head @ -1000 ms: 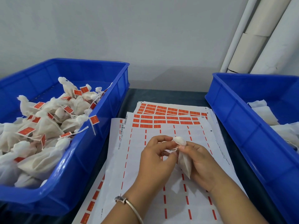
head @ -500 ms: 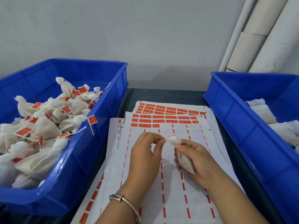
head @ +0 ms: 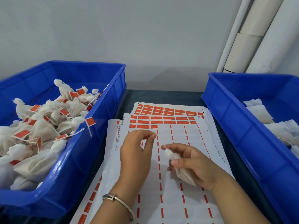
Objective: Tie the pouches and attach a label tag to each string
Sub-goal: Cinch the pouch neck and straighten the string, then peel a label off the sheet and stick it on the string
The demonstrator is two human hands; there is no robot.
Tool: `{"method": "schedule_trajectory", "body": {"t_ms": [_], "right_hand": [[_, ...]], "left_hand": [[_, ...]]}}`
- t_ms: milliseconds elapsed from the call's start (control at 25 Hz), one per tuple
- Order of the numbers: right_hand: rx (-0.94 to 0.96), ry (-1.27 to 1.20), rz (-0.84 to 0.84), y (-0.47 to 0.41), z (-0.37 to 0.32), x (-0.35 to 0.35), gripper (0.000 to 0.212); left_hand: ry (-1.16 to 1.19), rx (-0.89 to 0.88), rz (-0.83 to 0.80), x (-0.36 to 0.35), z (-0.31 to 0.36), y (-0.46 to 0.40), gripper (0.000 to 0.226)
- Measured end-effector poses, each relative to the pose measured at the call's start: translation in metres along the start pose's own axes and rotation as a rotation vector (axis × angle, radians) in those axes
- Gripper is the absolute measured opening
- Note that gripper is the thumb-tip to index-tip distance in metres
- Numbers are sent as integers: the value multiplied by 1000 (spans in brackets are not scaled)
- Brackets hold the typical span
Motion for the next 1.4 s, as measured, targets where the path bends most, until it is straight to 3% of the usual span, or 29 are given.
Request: {"method": "schedule_trajectory", "body": {"t_ms": [120, 240, 400, 560, 800, 1000, 1200, 1400], "right_hand": [[23, -21, -29, 1, -4, -6, 22], [66, -70, 114, -3, -10, -1, 28], [83, 103, 176, -4, -30, 6, 16], [63, 114, 201, -11, -47, 14, 14], [65, -43, 344, -47, -48, 37, 21], [-11, -234, 307, -70, -18, 41, 26], [-33, -323, 256, -77, 10, 45, 21], [-19, -288, 237, -78, 14, 46, 23]], "left_hand": [[15, -126, -68, -7, 12, 9, 13], [6, -176, -55, -5, 22, 14, 8], [-76, -216, -15, 11, 33, 11, 15], [-133, -140, -22, 21, 32, -25, 14], [-412, 58, -307, -42, -12, -89, 40], [-516, 12, -456, -76, -40, -102, 61], [-637, -103, -467, -85, -54, -98, 61], [-630, -86, -462, -84, -54, -99, 60]]}}
Point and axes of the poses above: each hand's wrist, its own y-axis away from the middle knuckle, its own x-axis out of the back of the hand, z = x × y, the point moved 6 cm from there along -y, towards the middle knuckle, and after that the axes turned 5 degrees about x, right-handed, at the moved point
